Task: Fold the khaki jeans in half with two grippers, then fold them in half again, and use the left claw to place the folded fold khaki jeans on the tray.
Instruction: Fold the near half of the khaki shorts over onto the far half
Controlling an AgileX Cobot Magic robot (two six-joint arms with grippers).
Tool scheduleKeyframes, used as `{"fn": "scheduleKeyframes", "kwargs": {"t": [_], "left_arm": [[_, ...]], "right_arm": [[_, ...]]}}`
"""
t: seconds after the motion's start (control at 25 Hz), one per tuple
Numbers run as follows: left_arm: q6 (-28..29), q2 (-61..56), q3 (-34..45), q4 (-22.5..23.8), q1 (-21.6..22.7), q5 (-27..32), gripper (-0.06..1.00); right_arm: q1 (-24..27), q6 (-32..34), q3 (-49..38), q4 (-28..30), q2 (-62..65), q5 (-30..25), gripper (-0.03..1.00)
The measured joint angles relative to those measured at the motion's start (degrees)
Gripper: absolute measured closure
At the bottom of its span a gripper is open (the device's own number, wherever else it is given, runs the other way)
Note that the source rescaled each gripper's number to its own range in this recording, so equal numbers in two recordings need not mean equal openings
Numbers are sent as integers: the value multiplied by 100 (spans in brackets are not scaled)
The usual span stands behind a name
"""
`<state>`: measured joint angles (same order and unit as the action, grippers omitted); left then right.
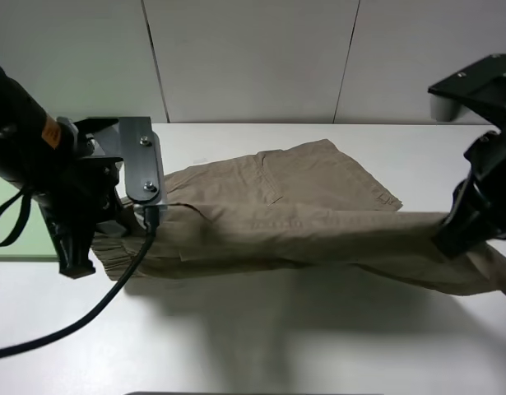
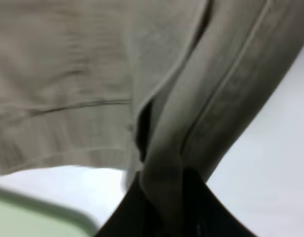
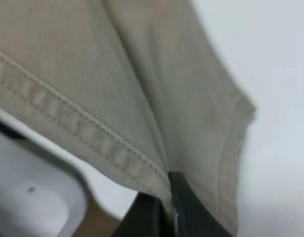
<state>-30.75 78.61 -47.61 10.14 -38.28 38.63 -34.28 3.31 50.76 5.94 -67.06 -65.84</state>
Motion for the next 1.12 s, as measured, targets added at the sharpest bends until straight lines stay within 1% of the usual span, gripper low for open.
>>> {"fn": "scheduleKeyframes", "kwargs": {"t": [0.08,0.2,0.32,0.44,0.56,0.8,1.0,1.12], "left_arm": [[463,183,0,385,21,-165,90],[1111,525,0,826,131,-401,91],[1676,846,0,1131,307,-680,91],[1994,1102,0,1320,522,-992,91],[2140,1281,0,1404,770,-1404,91],[2170,1565,0,1427,1302,-2347,91],[2170,1973,0,1455,1612,-2916,91],[2170,2095,0,1490,1689,-3100,91]], "right_arm": [[0,0,410,244,-428,41,97],[0,0,1066,593,-1120,159,97],[0,0,1752,948,-1797,302,97],[66,-37,2411,1166,-2491,405,97],[284,-106,2969,1202,-3093,553,97],[689,-151,3752,1174,-4016,983,97],[755,-248,3868,1175,-4429,1355,97],[755,-257,3868,1175,-4550,1630,97]]}}
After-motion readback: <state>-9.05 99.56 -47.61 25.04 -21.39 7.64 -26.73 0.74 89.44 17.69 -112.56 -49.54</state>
